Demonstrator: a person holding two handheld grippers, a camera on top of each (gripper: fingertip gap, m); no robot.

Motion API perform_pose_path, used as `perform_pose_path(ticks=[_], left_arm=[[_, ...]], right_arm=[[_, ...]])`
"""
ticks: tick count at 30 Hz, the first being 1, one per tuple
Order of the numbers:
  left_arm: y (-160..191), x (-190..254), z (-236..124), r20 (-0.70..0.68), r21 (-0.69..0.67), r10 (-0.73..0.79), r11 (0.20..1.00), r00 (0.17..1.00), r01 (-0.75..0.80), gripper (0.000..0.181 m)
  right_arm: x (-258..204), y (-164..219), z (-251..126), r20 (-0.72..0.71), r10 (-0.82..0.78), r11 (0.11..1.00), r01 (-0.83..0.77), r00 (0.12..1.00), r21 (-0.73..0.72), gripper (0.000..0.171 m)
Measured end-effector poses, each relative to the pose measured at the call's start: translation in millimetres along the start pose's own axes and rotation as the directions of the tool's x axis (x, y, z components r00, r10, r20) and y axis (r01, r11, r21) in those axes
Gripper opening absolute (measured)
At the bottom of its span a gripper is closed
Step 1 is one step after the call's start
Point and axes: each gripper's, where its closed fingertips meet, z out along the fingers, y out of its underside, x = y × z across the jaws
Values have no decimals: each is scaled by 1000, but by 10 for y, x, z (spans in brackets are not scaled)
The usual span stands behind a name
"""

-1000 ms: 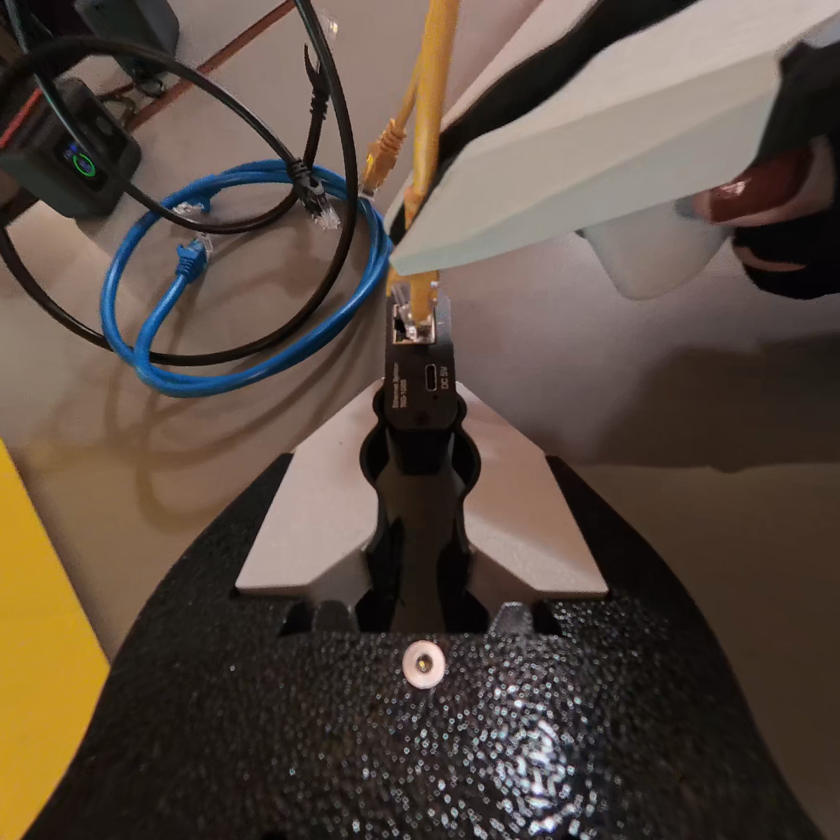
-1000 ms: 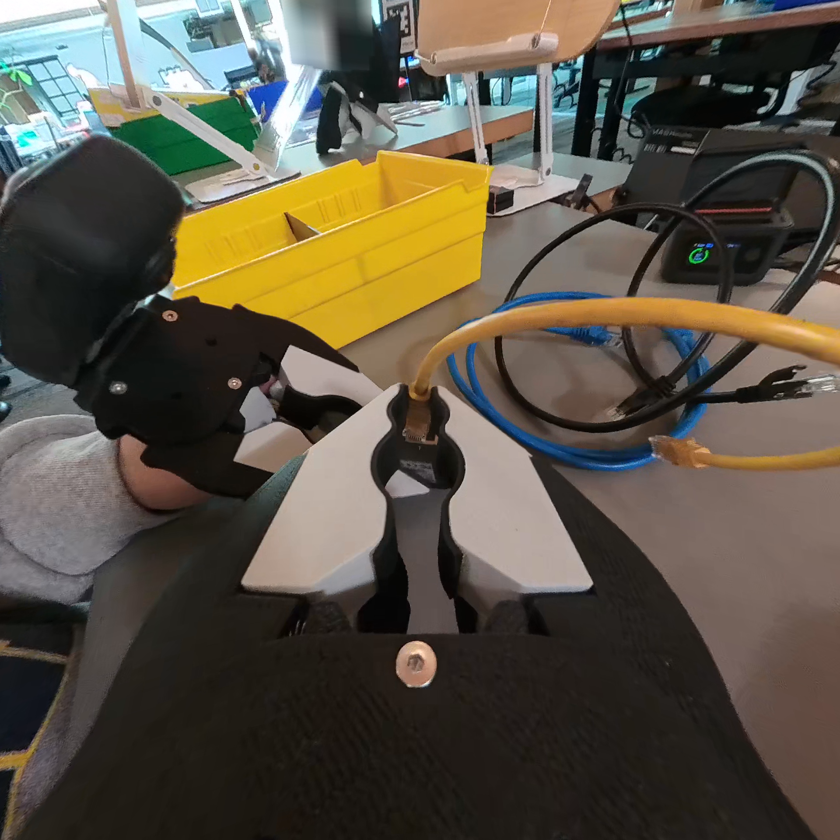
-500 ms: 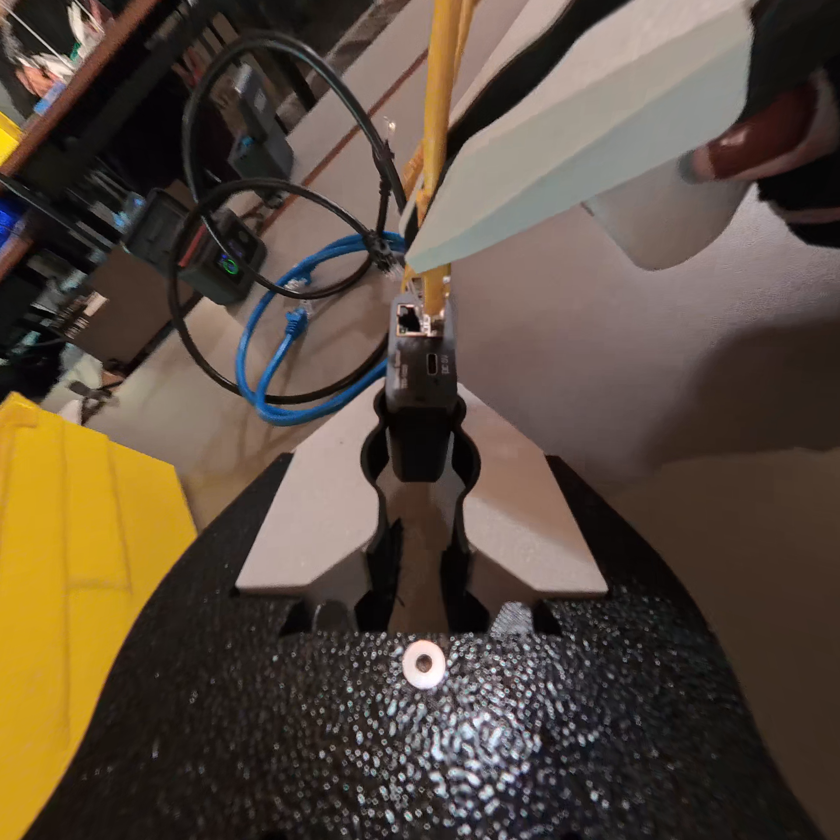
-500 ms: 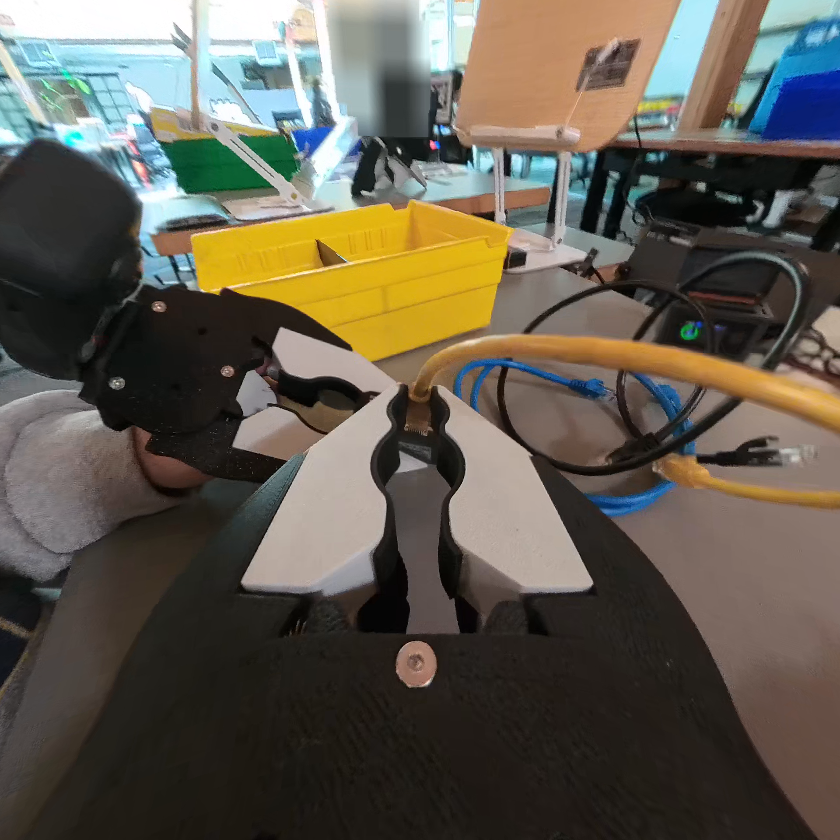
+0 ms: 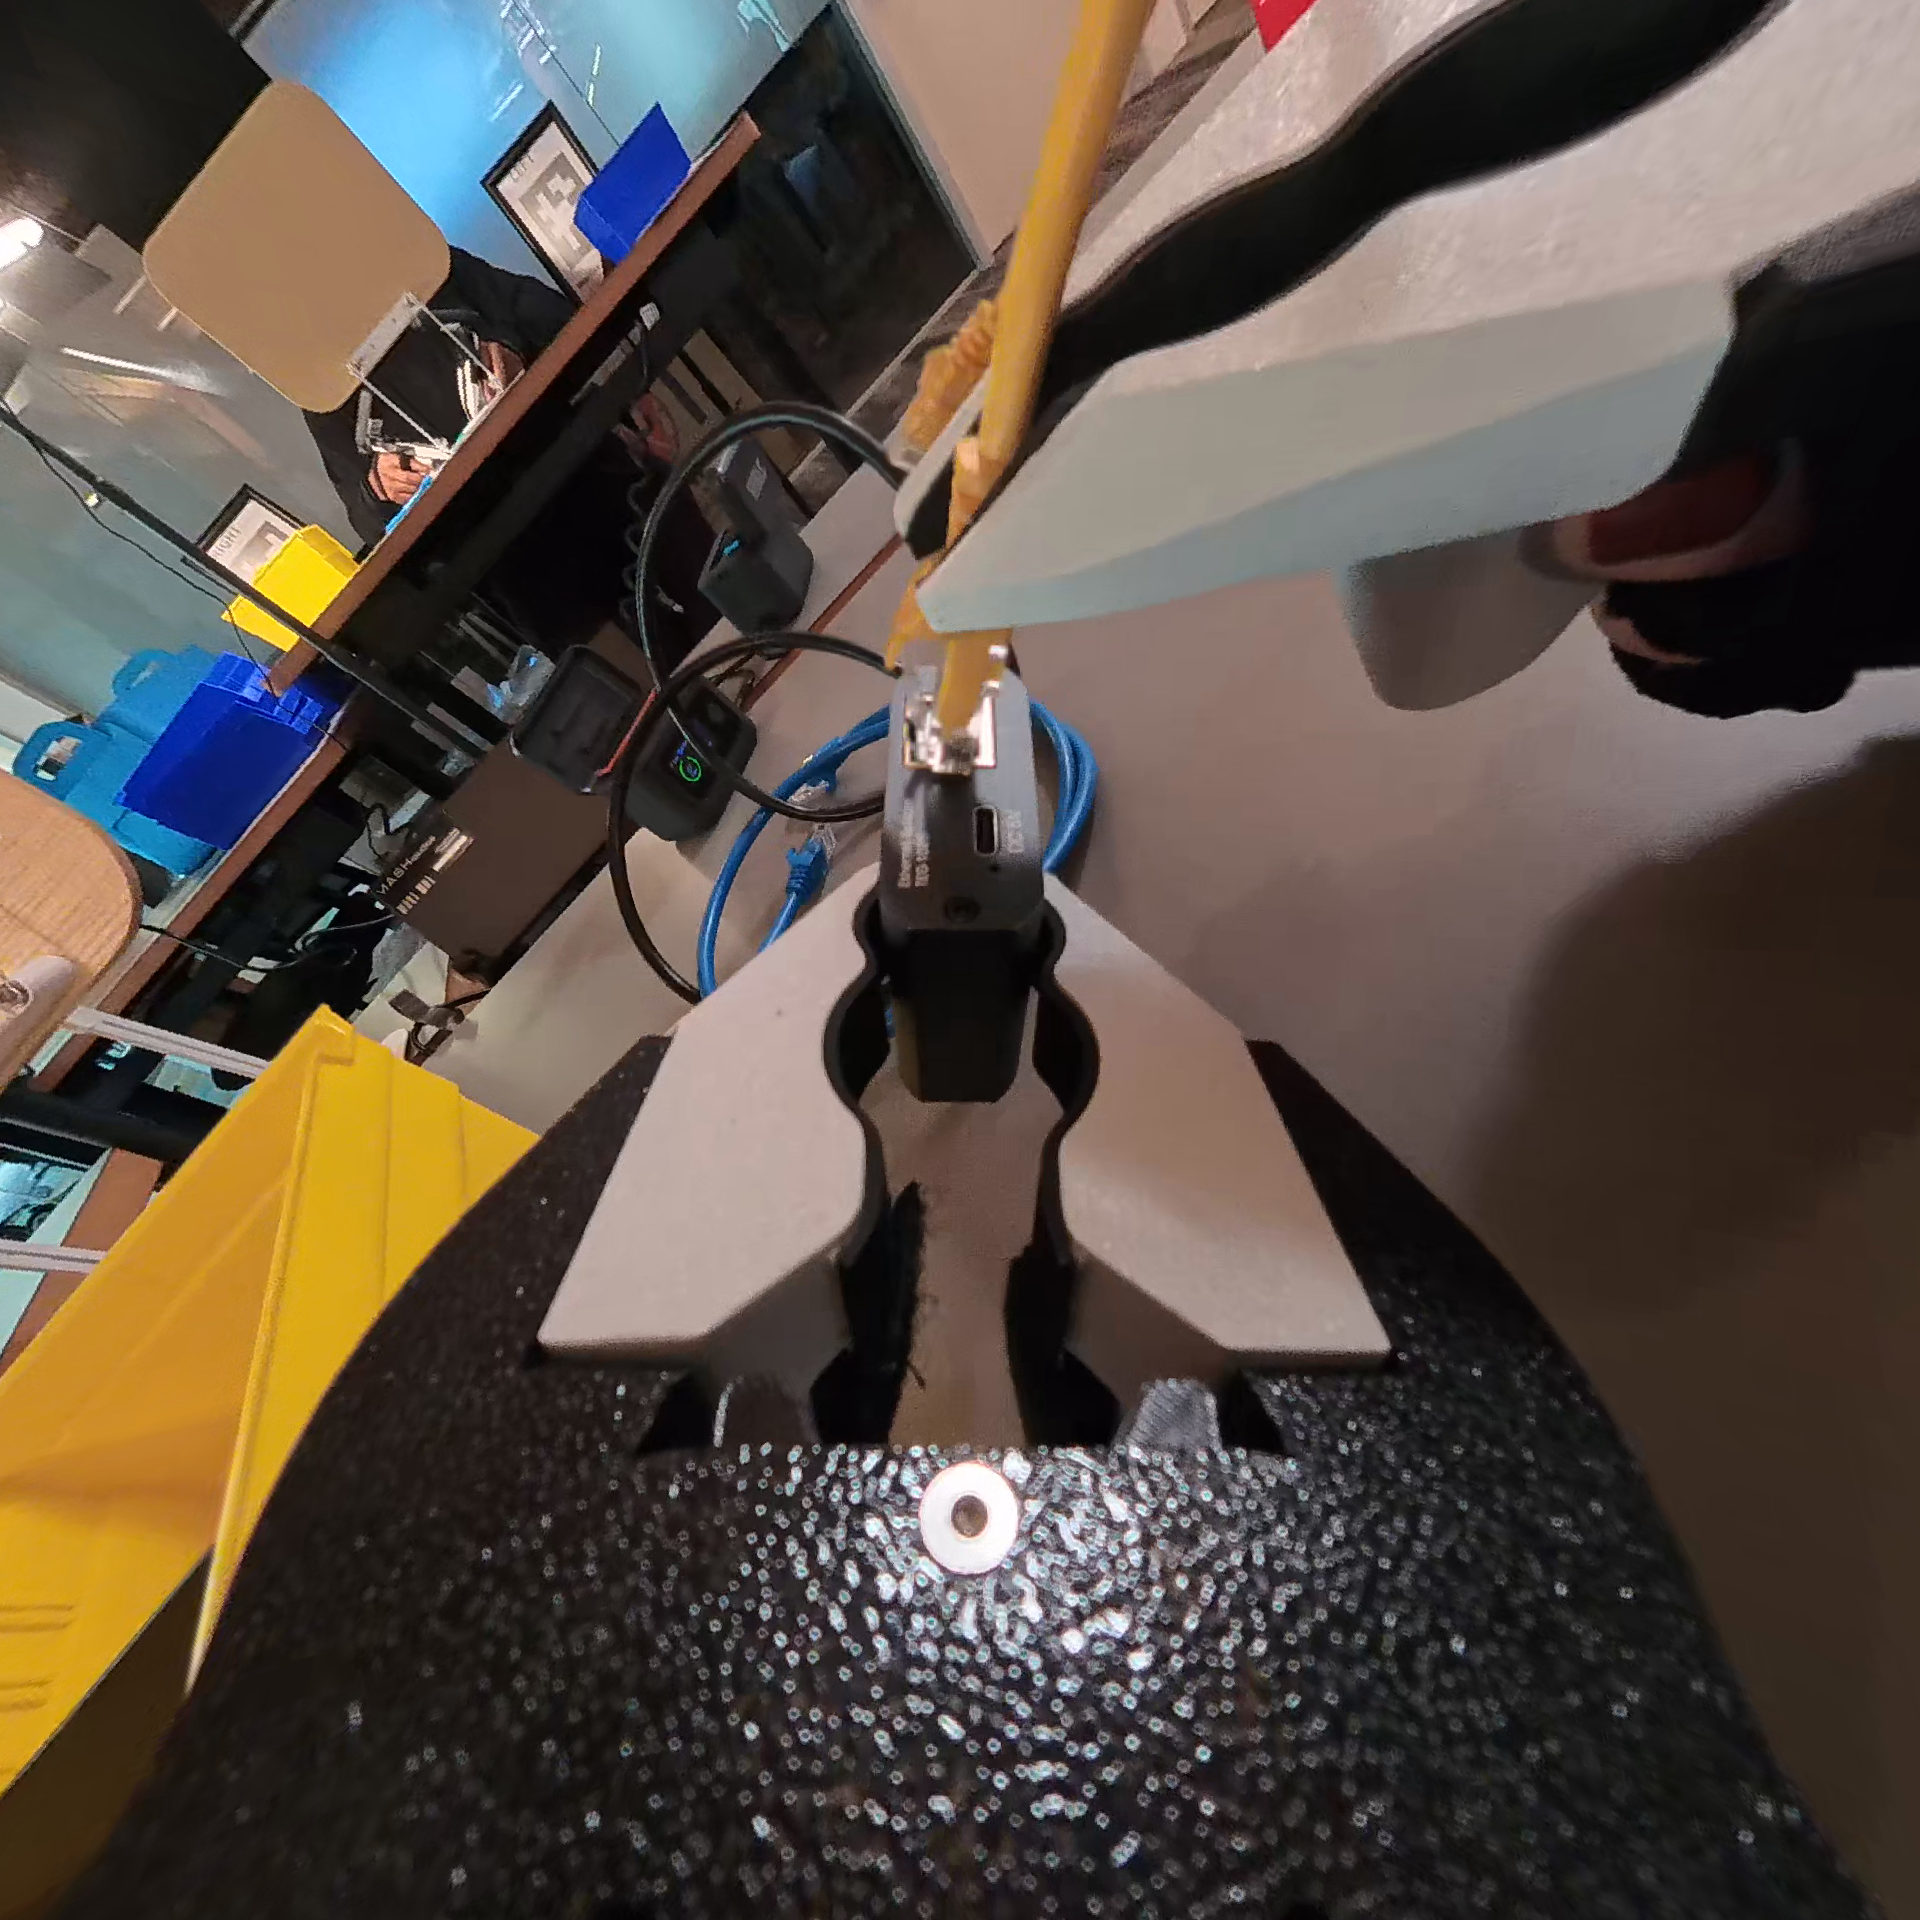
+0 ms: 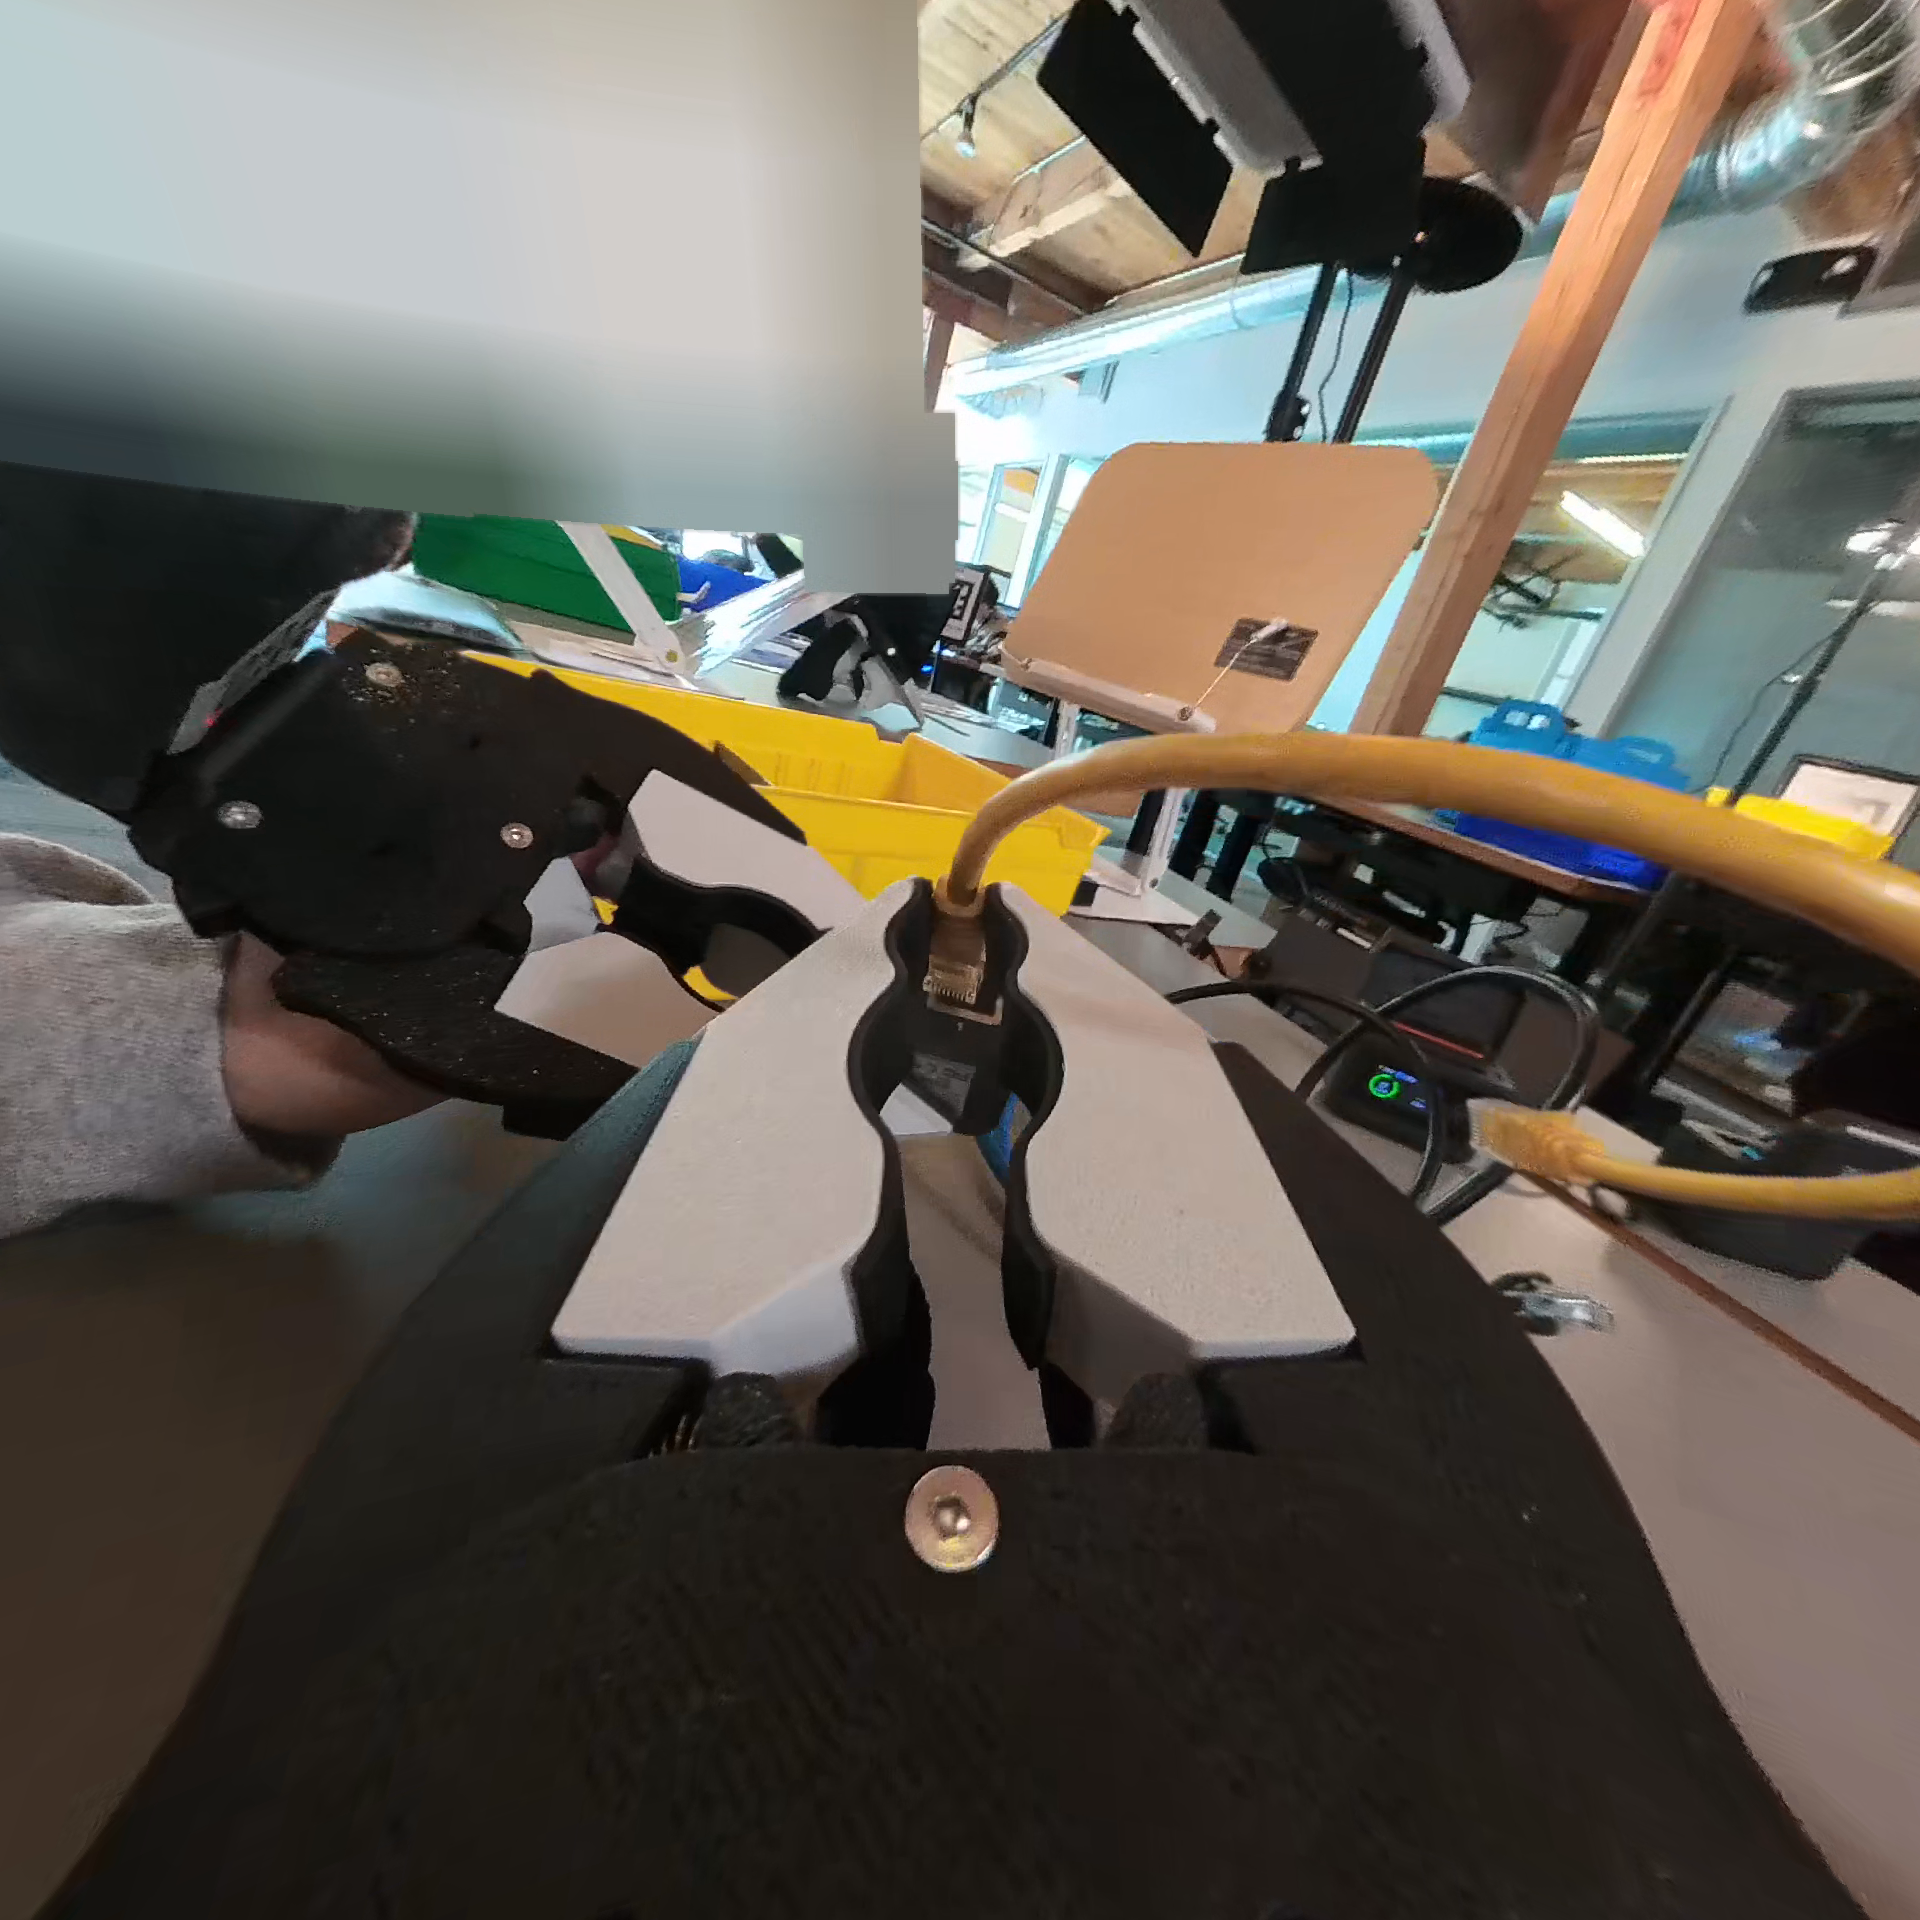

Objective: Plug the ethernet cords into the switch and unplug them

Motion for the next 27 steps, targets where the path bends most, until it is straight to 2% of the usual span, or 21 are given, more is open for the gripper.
perform_pose_path(ticks=[1,21,27], left_arm=[[-15,0,-6,0,4,-3,1000,1000,3,21],[-13,-16,-32,8,5,-1,1000,1000,1,21],[-20,-46,-60,59,11,94,995,994,-94,21]], right_arm=[[2,-9,-2,-7,-11,1000,11,1000,3,8],[13,29,10,-20,-26,999,26,999,-19,8],[7,36,14,6,20,1000,-20,1000,-17,8]])
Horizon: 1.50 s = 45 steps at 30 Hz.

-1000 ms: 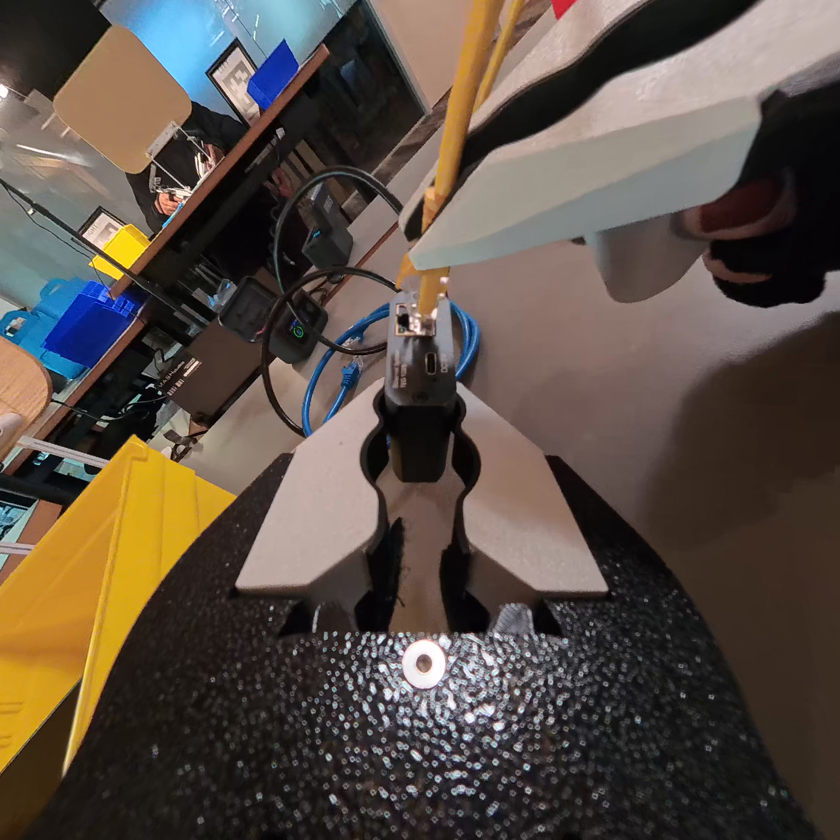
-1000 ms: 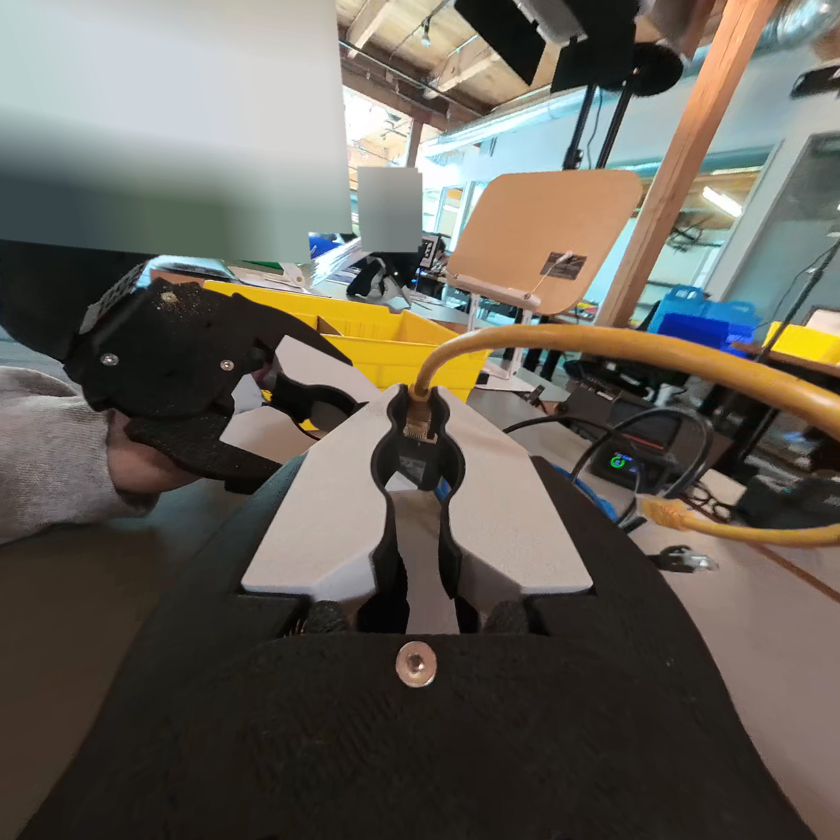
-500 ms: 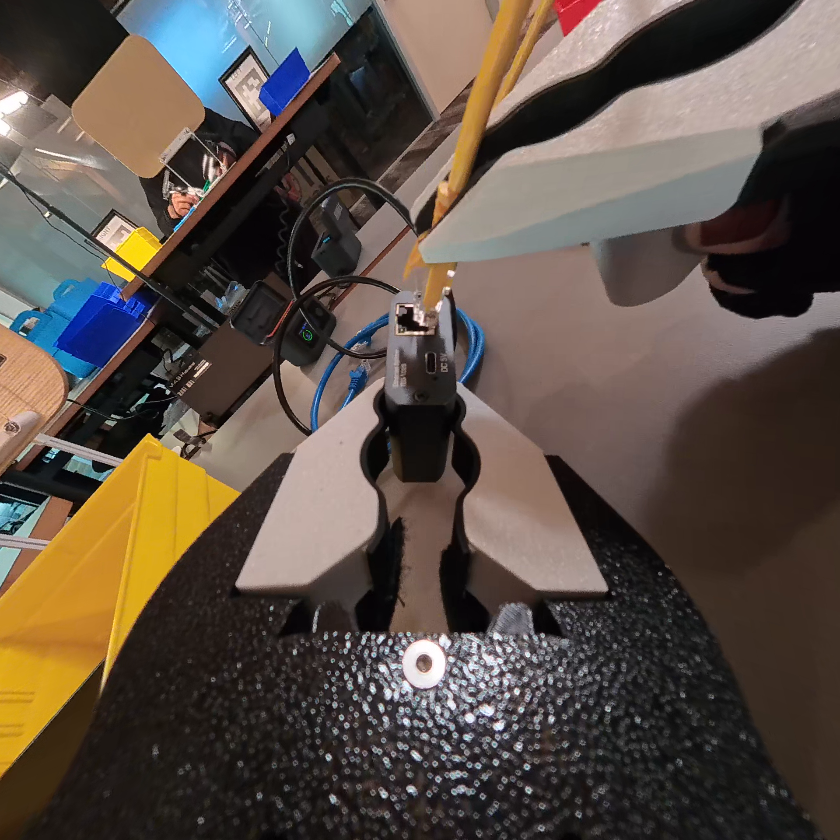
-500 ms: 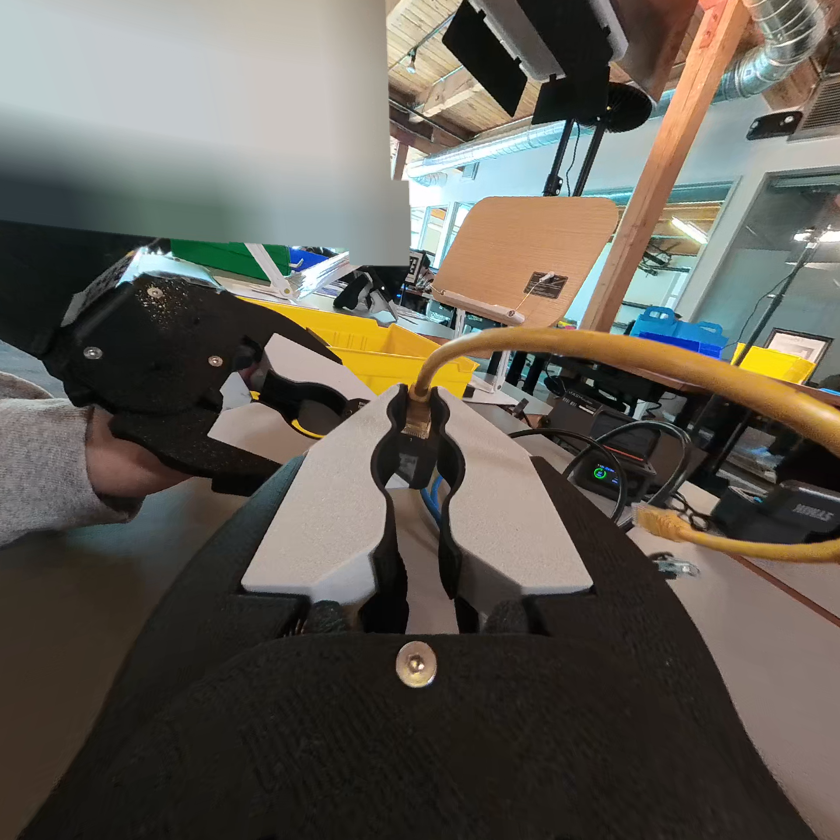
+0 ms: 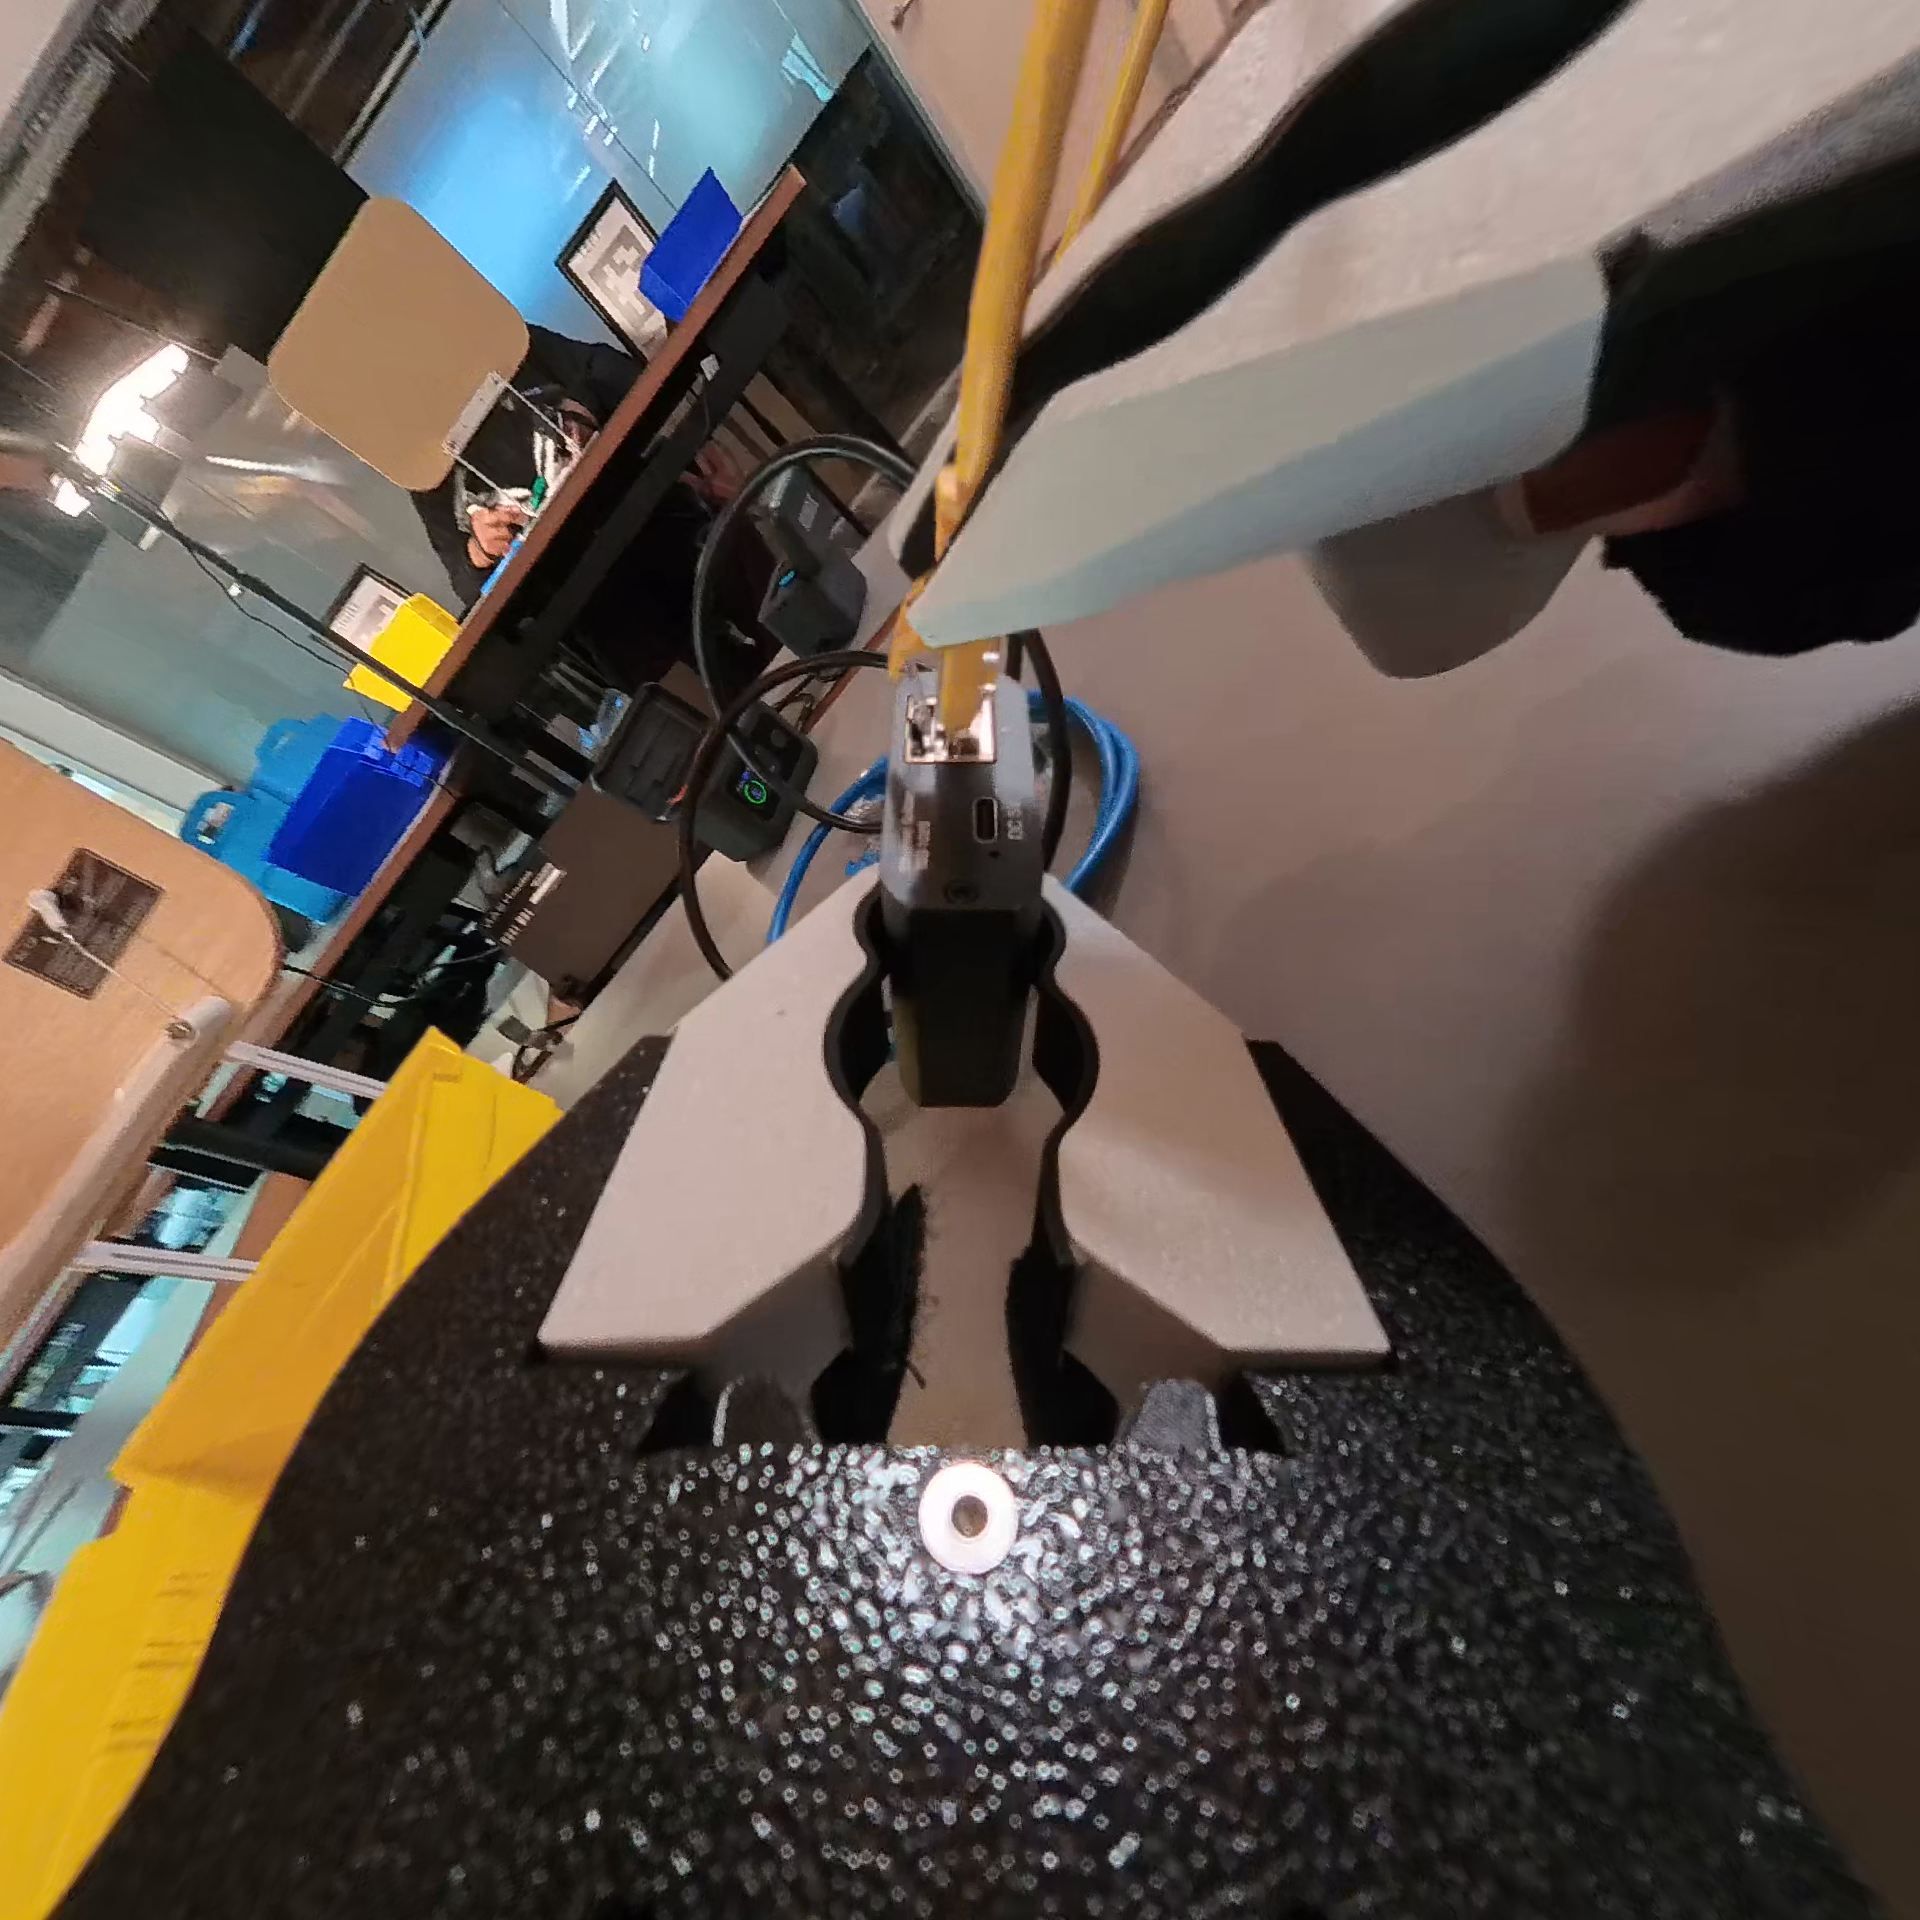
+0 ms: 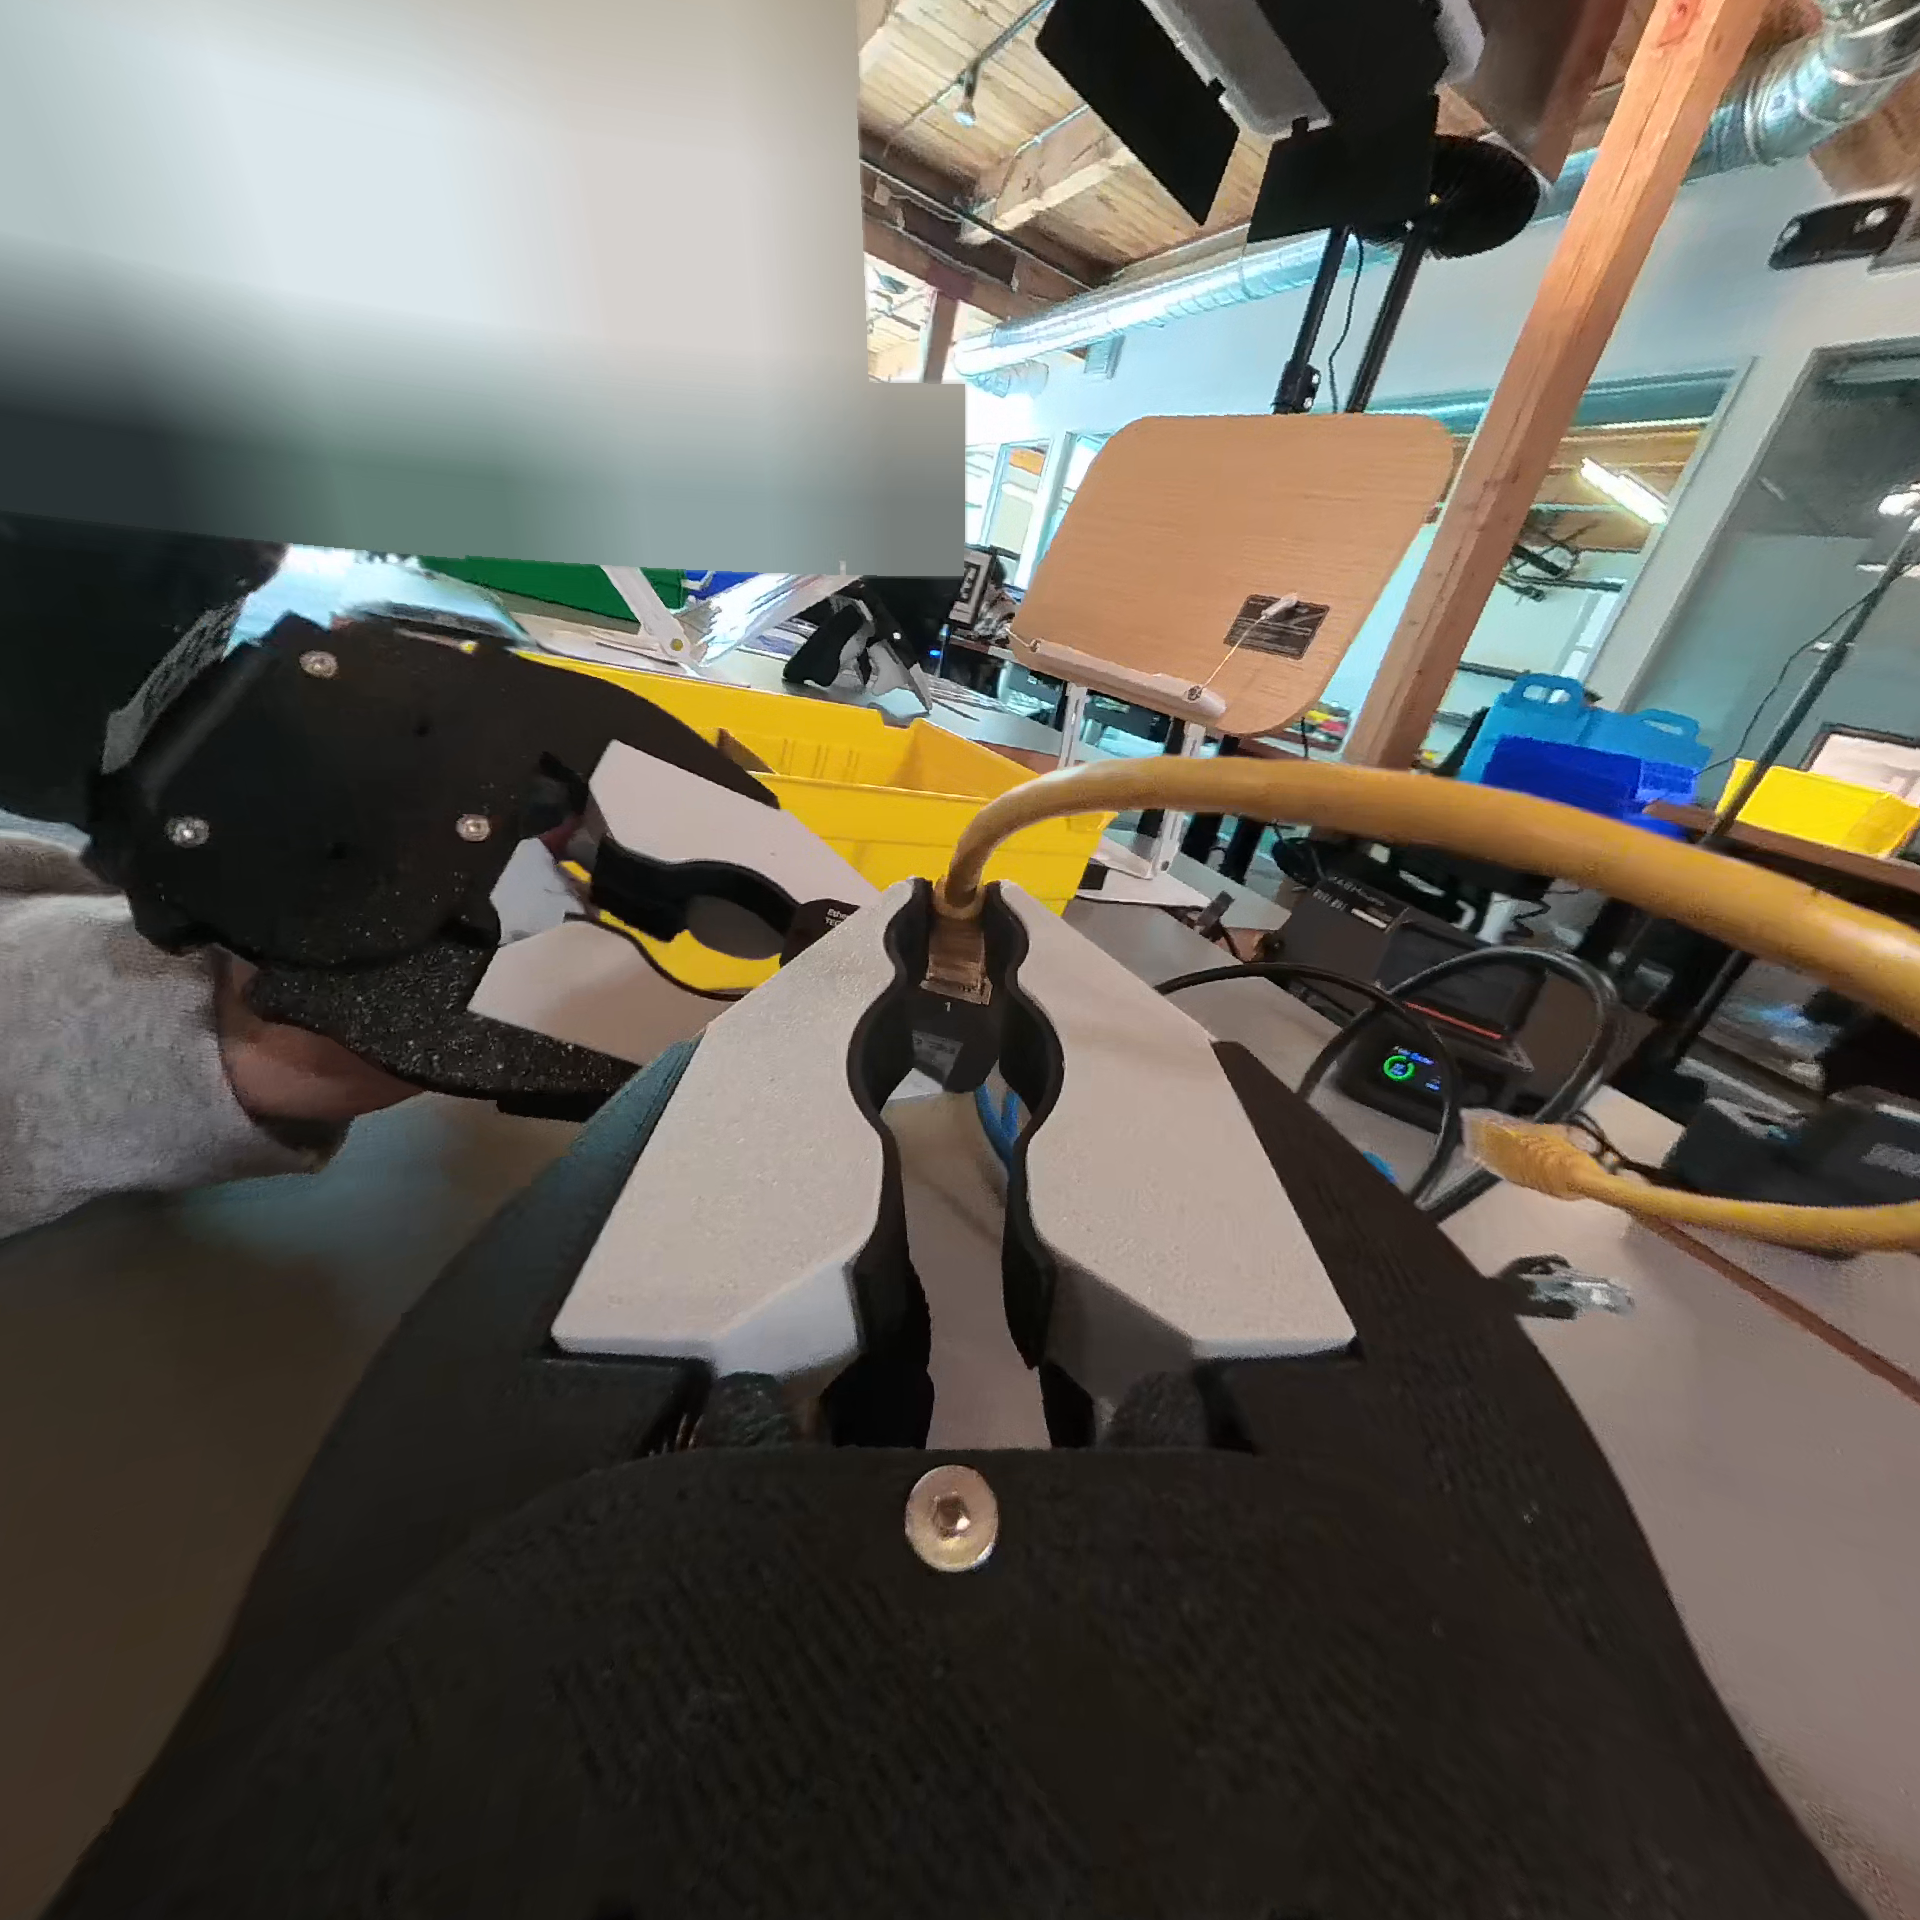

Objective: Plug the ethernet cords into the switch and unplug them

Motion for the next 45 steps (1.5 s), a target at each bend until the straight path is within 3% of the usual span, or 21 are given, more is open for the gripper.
perform_pose_path(ticks=[8,15,20,28,40,45], left_arm=[[-106,-11,-80,18,78,32,996,999,-34,21],[-142,-23,-126,30,126,94,987,995,-97,21],[-132,-4,-115,2,142,107,984,994,-106,21],[-171,27,-144,-28,195,113,975,993,-105,21],[-151,56,-136,-50,200,130,973,990,-117,21],[-130,59,-112,-54,184,124,977,991,-112,21]], right_arm=[[92,-3,-29,42,204,978,-205,978,37,9],[119,24,-25,128,460,882,-469,879,53,9],[139,79,-12,121,493,865,-501,861,37,9],[120,100,-5,216,653,742,-670,726,6,9],[119,192,14,228,757,638,-769,612,-54,9],[150,210,15,215,737,664,-747,641,-47,8]])
